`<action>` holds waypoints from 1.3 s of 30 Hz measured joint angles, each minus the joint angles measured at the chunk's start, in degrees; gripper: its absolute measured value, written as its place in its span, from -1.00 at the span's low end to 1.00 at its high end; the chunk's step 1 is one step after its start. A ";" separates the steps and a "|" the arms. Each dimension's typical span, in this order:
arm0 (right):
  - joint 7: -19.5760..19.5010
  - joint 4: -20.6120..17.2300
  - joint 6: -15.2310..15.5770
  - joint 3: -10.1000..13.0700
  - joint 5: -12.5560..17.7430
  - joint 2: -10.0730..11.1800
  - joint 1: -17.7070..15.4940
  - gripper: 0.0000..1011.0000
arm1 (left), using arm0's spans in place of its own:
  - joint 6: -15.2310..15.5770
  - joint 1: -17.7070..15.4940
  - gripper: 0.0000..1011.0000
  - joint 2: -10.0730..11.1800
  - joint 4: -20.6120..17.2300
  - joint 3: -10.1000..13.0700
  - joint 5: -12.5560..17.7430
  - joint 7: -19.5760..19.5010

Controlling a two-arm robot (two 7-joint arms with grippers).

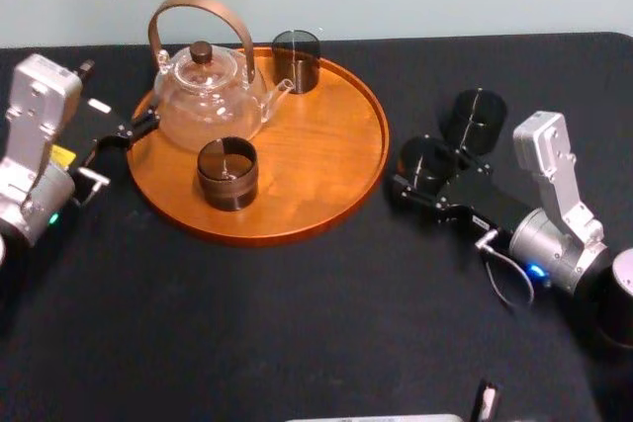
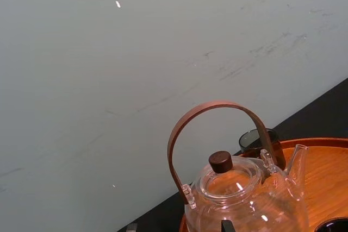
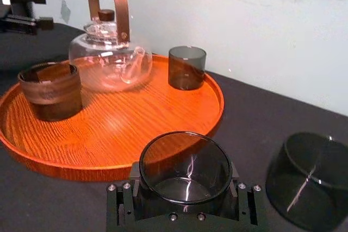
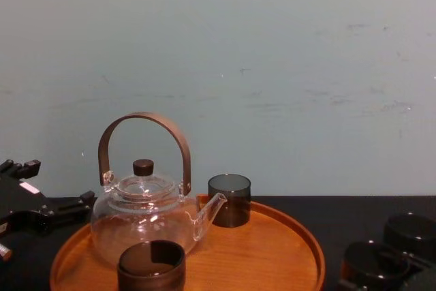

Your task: Pick up the glass from the table and place it on the tray.

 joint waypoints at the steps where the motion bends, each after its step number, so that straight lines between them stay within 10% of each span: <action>1: 0.00 -0.25 0.08 -0.04 0.01 0.06 0.00 0.79 | 0.00 0.00 0.98 0.00 0.00 0.00 0.00 0.00; 20: -0.21 -4.15 2.51 -4.45 -2.60 -0.77 3.35 0.79 | 0.00 0.00 0.98 0.00 0.00 0.00 0.00 0.00; 39: 1.34 1.85 0.44 -9.17 -4.15 -5.13 8.58 0.79 | 0.00 0.00 0.98 0.00 0.00 0.00 0.00 0.00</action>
